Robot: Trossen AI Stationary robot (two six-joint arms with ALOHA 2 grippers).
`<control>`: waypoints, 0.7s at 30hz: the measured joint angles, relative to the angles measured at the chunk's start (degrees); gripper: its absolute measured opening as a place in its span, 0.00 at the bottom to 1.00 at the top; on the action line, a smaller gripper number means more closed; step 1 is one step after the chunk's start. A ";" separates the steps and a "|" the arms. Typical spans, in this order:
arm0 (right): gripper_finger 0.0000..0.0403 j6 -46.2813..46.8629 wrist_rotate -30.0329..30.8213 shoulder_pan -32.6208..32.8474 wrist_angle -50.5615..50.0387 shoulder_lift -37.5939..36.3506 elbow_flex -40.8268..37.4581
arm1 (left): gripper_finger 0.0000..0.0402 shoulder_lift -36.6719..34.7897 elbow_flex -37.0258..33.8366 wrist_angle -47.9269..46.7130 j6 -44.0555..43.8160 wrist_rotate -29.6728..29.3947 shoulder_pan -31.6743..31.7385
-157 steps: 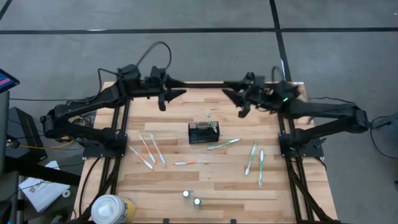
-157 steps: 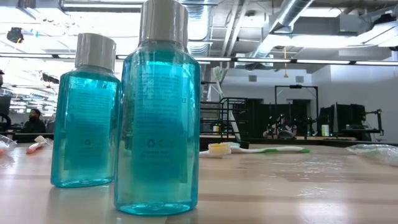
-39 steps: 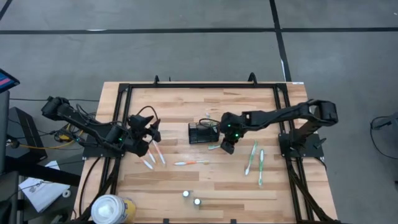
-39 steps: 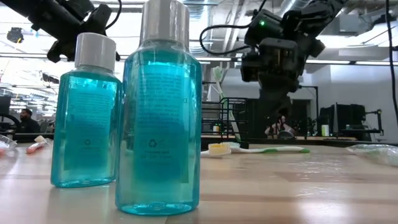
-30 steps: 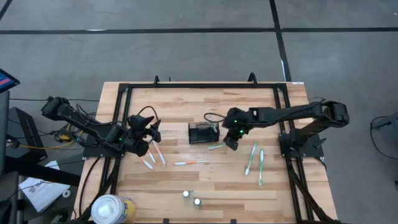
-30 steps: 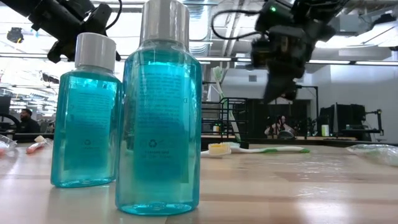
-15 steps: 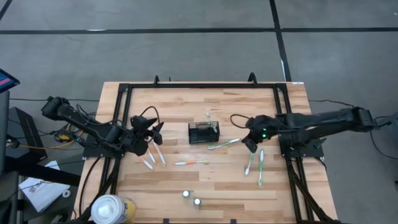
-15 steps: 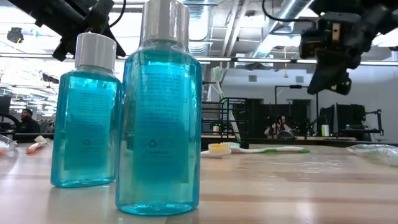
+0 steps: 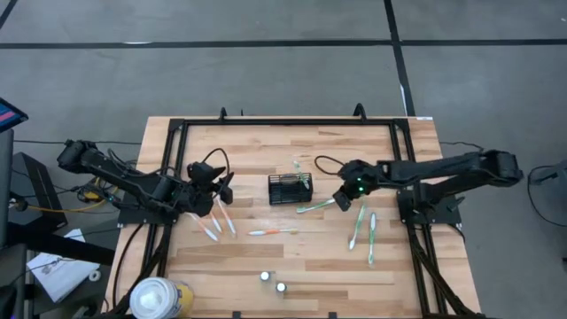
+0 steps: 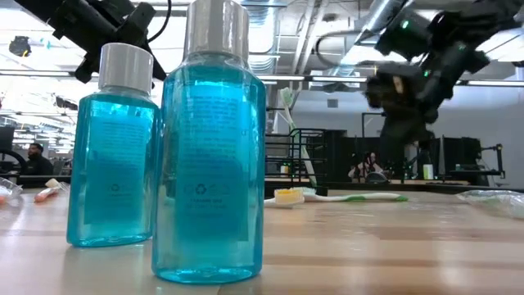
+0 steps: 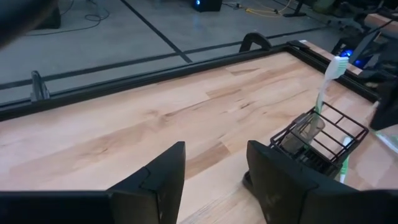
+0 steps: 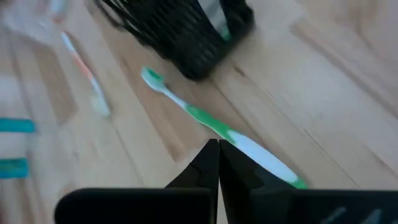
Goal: Pick & Place toothbrushing station
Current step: Put the top green toothbrush into the wire organizer
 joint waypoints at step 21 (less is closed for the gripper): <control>0.00 2.89 -4.63 -1.02 11.70 10.66 0.09 | 0.05 0.00 0.00 -0.05 0.03 1.62 0.00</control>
